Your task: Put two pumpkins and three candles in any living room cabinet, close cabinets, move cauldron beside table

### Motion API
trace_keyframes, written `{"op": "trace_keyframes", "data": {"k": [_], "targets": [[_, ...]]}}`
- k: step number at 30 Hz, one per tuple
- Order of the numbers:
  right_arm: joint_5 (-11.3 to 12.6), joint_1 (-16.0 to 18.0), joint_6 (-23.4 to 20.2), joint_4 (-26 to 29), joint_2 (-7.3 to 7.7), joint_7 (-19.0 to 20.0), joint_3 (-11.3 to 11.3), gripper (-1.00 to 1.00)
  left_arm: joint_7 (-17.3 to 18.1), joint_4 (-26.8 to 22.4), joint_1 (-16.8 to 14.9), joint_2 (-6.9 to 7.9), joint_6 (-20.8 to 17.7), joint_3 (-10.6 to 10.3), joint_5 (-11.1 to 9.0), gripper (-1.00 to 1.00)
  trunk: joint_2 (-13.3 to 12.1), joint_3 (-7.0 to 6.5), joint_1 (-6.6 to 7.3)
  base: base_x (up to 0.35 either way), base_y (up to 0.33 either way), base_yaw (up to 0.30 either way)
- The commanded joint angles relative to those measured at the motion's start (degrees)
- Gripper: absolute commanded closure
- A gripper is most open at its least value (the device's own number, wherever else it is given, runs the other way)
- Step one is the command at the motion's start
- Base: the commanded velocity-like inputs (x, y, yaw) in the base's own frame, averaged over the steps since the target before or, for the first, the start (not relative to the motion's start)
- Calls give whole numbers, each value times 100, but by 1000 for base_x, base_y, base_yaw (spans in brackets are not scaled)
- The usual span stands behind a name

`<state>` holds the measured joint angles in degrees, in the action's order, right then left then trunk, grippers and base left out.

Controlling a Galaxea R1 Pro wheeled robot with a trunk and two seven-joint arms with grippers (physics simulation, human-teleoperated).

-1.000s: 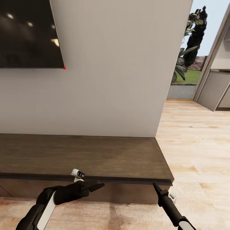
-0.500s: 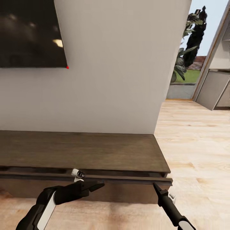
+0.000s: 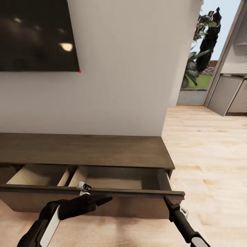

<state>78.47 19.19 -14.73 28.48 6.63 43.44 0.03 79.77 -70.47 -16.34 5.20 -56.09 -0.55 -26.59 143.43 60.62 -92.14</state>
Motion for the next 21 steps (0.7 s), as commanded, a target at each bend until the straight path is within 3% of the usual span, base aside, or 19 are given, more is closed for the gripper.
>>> {"op": "trace_keyframes", "data": {"k": [1,13,21], "targets": [[169,5,-92,9,5,42,-58,100,4,-2,-1,3,-60,-3,-22,-100,3,4,6,-339,0,0],[169,5,-92,9,5,42,-62,100,4,-2,-1,3,-61,0,-22,-100,3,4,6,-254,0,0],[169,5,-92,9,5,42,-65,100,4,-2,-1,6,-61,-2,-22,-100,3,4,6,-58,0,0]]}}
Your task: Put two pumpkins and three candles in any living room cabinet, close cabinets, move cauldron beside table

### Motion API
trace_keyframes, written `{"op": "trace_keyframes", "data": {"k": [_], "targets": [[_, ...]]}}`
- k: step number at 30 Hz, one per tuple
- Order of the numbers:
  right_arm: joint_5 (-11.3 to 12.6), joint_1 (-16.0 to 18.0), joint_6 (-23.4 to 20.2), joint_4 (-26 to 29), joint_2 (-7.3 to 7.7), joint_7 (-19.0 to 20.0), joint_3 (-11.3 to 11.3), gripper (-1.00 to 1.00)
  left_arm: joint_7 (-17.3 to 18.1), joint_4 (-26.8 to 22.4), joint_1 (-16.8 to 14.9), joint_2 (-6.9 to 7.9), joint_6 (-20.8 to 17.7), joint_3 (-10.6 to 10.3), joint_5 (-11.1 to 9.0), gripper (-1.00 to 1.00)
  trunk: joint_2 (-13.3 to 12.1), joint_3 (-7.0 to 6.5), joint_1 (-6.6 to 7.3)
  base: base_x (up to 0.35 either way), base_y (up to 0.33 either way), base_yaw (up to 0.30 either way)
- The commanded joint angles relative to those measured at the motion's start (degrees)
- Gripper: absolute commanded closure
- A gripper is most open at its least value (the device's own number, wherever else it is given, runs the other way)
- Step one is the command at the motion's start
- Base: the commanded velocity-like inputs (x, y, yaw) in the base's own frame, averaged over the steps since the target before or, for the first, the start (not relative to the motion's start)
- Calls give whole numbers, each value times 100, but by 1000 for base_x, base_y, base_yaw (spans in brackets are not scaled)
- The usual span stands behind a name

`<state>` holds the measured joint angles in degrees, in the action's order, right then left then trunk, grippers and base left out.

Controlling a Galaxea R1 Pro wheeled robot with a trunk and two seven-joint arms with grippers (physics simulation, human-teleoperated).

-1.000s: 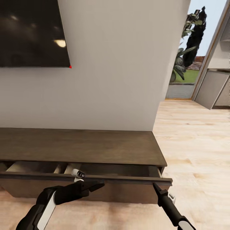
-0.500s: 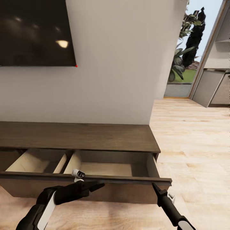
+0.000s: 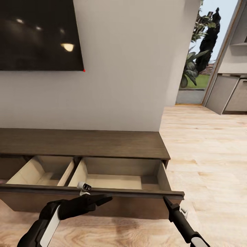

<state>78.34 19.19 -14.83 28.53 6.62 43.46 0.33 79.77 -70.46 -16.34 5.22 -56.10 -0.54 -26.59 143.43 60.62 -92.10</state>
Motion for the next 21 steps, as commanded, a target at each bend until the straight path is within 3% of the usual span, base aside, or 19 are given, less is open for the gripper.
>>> {"op": "trace_keyframes", "data": {"k": [1,12,21], "targets": [[182,6,-81,4,6,40,-95,100,3,-2,0,3,-60,-2,-22,-100,2,5,2,-4,0,0],[182,6,-81,4,6,40,-95,100,3,-2,0,1,-60,-3,-22,-100,2,5,2,-105,0,0],[182,6,-81,4,6,40,-95,100,3,-2,0,-3,-60,-1,-30,-100,2,5,2,-11,0,0]]}}
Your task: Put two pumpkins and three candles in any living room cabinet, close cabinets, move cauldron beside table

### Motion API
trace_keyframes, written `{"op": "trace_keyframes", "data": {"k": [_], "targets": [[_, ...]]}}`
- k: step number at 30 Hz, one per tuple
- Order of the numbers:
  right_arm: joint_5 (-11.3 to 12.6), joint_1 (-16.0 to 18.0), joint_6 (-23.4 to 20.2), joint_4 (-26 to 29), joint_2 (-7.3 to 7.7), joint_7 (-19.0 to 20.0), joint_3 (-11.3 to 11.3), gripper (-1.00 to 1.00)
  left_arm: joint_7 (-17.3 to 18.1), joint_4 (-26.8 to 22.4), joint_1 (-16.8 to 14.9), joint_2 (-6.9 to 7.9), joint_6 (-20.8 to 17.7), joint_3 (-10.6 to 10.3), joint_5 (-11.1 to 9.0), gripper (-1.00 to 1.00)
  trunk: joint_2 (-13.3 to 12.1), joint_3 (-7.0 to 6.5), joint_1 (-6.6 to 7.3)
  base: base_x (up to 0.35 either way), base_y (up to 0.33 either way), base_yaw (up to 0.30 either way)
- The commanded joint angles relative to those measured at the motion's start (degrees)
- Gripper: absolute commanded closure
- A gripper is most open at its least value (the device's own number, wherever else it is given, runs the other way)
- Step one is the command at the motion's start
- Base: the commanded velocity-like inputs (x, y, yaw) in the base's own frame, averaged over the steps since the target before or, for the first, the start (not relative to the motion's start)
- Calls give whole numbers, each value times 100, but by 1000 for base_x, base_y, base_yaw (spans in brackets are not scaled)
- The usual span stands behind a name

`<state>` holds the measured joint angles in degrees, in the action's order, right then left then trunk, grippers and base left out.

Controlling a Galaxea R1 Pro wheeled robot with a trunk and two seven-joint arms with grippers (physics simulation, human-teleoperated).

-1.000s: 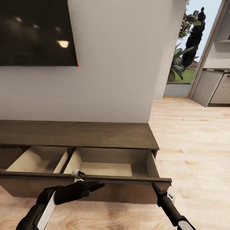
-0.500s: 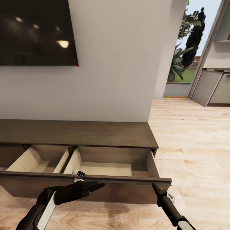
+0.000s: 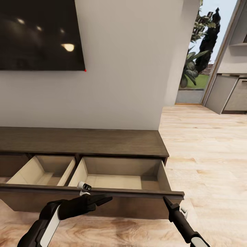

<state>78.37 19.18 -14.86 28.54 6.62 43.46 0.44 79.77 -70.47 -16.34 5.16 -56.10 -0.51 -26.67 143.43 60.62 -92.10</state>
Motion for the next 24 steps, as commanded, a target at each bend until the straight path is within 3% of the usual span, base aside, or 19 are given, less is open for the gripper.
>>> {"op": "trace_keyframes", "data": {"k": [1,20,21,24], "targets": [[178,7,-79,3,6,39,-106,100,4,-2,-1,5,-62,-5,-22,-100,2,5,2,-9,0,0],[178,7,-79,3,6,39,-106,100,4,-2,-1,7,-60,-5,-14,-100,2,5,2,-43,0,0],[178,7,-79,3,6,39,-106,-100,4,-2,-1,3,-59,-5,-12,-100,2,5,2,0,0,0],[178,7,-79,3,6,39,-106,-100,4,-2,-1,-62,-60,-3,6,-100,2,5,2,0,0,0]]}}
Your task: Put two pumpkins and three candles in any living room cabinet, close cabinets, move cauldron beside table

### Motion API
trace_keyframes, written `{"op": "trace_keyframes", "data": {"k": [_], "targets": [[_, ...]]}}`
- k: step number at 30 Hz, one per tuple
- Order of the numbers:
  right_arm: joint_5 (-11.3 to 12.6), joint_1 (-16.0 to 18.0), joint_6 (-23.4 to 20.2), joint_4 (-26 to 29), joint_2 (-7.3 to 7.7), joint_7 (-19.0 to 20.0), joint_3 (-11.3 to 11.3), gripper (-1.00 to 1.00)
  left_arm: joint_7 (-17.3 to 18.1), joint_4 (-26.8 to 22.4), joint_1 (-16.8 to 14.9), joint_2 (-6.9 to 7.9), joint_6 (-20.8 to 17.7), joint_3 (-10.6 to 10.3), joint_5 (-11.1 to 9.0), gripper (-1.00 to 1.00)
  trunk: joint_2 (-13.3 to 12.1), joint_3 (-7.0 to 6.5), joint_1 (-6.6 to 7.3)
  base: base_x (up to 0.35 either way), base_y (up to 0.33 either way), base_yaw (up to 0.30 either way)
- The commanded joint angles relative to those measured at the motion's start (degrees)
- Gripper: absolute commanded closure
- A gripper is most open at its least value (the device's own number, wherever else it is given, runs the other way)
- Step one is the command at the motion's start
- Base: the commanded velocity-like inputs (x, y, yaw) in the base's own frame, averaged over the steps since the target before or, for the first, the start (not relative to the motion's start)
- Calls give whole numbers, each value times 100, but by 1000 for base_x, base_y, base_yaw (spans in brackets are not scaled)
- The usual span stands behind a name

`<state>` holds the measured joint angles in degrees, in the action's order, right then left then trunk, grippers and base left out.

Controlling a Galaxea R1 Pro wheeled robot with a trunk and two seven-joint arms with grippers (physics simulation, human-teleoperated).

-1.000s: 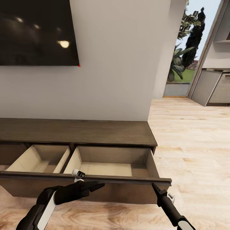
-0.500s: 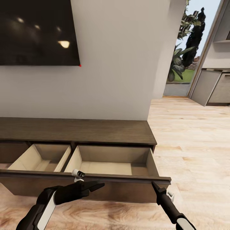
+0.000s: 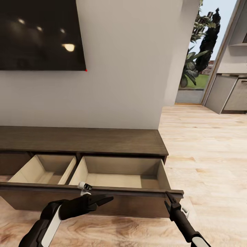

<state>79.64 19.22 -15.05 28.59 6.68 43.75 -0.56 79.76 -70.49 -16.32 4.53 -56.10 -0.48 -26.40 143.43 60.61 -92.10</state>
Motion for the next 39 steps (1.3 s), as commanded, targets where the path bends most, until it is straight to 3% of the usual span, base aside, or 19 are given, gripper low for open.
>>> {"op": "trace_keyframes", "data": {"k": [1,11,23,29,39], "targets": [[52,2,-60,-2,0,11,-6,-100,4,0,-2,-3,-60,-7,-20,-100,2,5,1,0,0,0],[52,2,-60,-2,0,11,-6,-100,4,0,-2,-21,-61,-13,-15,-100,2,5,1,-64,0,0],[48,3,-65,-2,4,3,-4,-100,4,0,-2,-22,-59,-13,-15,-100,2,5,1,-261,0,0],[-29,4,-705,47,9,-250,11,-100,4,0,-2,-22,-59,-13,-17,-100,2,5,1,-228,0,0],[-48,3,-1077,84,135,-375,60,-100,4,0,-2,-22,-64,-13,-26,-100,2,5,1,-98,0,0]]}}
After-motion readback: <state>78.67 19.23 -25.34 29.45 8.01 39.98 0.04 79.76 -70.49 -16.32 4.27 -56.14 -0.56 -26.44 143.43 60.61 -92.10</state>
